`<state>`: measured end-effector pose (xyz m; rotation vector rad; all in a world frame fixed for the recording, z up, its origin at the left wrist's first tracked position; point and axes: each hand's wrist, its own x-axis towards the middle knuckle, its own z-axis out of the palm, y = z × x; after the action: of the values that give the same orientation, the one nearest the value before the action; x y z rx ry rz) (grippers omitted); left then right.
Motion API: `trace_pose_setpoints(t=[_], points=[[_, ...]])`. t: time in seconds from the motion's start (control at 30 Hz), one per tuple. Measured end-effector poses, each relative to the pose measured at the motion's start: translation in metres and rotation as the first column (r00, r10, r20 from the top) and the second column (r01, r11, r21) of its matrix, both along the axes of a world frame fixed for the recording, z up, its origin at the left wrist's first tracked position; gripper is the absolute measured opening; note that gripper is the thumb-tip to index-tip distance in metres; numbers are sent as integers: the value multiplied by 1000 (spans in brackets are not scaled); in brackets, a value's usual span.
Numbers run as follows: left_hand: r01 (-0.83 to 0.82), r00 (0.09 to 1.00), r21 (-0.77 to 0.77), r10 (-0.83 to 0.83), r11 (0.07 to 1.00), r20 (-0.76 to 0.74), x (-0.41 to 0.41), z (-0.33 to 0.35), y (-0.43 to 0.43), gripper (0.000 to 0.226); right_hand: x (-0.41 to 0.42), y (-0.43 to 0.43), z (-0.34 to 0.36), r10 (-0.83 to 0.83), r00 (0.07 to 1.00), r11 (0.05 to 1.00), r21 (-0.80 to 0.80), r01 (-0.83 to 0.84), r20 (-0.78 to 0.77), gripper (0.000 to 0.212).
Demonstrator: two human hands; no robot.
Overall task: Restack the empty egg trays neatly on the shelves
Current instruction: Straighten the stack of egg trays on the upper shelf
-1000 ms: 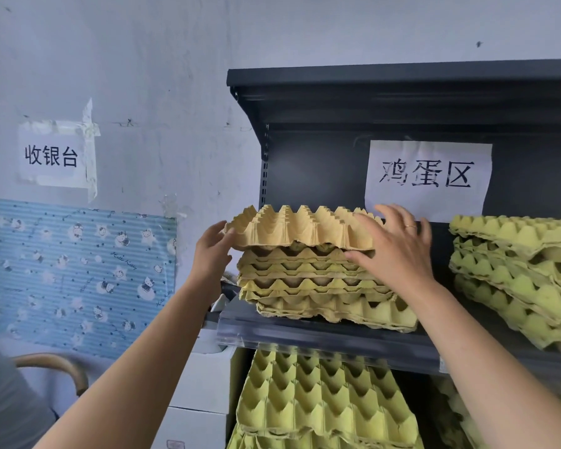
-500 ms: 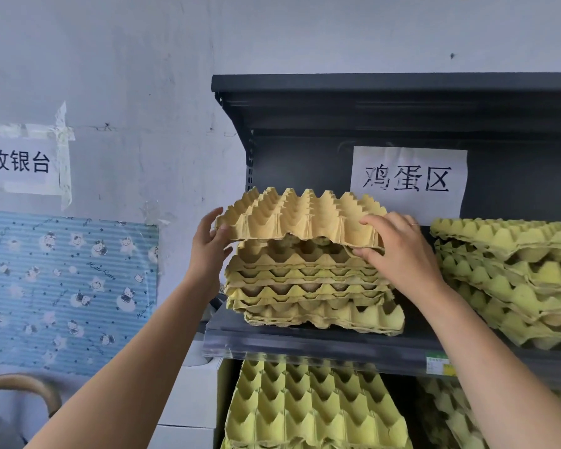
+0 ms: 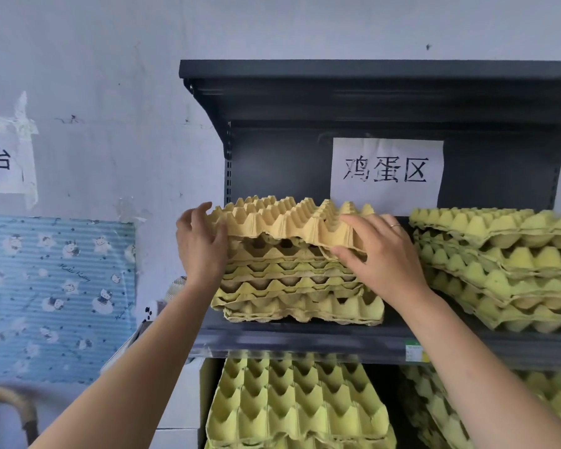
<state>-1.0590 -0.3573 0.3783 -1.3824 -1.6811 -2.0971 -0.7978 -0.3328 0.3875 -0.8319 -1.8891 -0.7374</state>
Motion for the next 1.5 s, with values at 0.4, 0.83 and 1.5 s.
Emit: trace_pose_setpoints(t=[0.4, 0.83, 1.5], points=[[-202, 472, -188, -73, 961, -879, 162, 56, -20, 47, 71, 43, 6, 155, 916, 961, -160, -228, -370, 54], [-858, 59, -75, -48, 508, -997, 255, 62, 19, 40, 97, 79, -1, 216, 927, 890, -329, -316, -305, 34], [-589, 144, 196, 341, 784, -929, 126, 47, -21, 42, 34, 82, 42, 30, 994, 990, -144, -15, 103, 58]])
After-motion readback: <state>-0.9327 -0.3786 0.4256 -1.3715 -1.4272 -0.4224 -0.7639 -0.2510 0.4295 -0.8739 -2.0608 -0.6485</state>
